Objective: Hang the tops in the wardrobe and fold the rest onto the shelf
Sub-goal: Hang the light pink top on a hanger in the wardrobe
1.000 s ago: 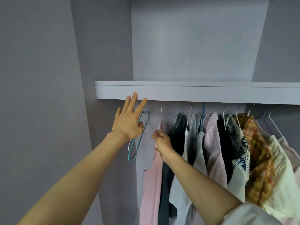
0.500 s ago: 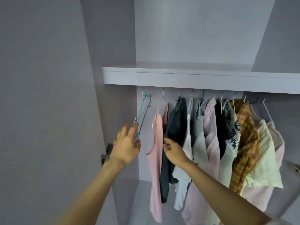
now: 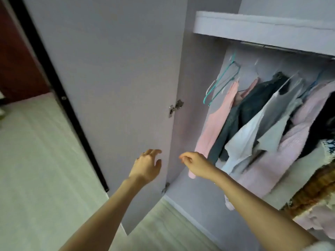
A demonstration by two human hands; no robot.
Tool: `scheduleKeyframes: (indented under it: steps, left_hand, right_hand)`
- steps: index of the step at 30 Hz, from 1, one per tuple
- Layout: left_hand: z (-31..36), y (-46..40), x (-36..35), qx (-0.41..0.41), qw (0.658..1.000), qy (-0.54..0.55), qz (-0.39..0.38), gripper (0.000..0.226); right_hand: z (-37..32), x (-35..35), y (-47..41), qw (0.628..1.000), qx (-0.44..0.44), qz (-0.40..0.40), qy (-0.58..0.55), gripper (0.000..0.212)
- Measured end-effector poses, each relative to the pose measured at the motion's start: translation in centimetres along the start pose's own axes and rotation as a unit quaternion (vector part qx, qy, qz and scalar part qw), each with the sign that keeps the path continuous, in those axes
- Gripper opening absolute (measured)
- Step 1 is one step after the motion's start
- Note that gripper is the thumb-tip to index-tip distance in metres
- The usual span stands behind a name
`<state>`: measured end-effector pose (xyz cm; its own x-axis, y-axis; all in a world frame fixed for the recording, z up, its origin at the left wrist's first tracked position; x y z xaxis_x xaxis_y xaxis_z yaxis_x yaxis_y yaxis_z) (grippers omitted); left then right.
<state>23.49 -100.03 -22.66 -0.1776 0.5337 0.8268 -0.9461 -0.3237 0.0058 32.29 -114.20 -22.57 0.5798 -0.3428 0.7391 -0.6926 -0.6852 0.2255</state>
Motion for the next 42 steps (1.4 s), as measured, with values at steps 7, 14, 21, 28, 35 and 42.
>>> scheduleKeyframes:
  steps: [7, 14, 21, 28, 35, 42]
  left_hand:
    - [-11.7, 18.6, 1.3, 0.239, 0.961, 0.067, 0.122, 0.032]
    - [-20.1, 42.2, 3.9, 0.445, 0.857, 0.091, 0.245, 0.030]
    - [-25.4, 66.7, 4.9, 0.579, 0.662, 0.149, 0.452, 0.024]
    - [-25.9, 86.2, 1.1, 0.682, 0.476, 0.162, 0.531, 0.027]
    - [-27.2, 99.0, 0.5, 0.735, 0.364, 0.156, 0.551, 0.033]
    - [-37.0, 108.6, -5.6, 0.834, 0.298, 0.109, 0.451, 0.058]
  right_hand:
    - [-6.8, -15.5, 3.3, 0.968, 0.144, -0.204, 0.019, 0.027]
    - [-19.5, -33.2, 11.9, 0.877, 0.258, -0.401, 0.065, 0.025]
    - [-32.2, -51.5, 24.0, 0.759, 0.365, -0.515, 0.161, 0.027]
    - [-40.3, -64.6, 36.9, 0.655, 0.423, -0.595, 0.194, 0.028]
    - [-46.3, -75.2, 46.8, 0.563, 0.506, -0.605, 0.249, 0.035]
    - [-50.7, -94.6, 54.6, 0.480, 0.641, -0.522, 0.293, 0.046]
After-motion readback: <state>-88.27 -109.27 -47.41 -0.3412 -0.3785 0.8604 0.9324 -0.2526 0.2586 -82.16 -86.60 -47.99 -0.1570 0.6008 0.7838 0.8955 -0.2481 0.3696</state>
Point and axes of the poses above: each hand's wrist, its own y-axis away from the middle knuckle, its own x-axis out of the back of the hand, z = x × y, the point moved 8 cm from there along -y, towards the middle knuckle, and after that the axes turned 4 degrees about -z, right-handed, at the moved point
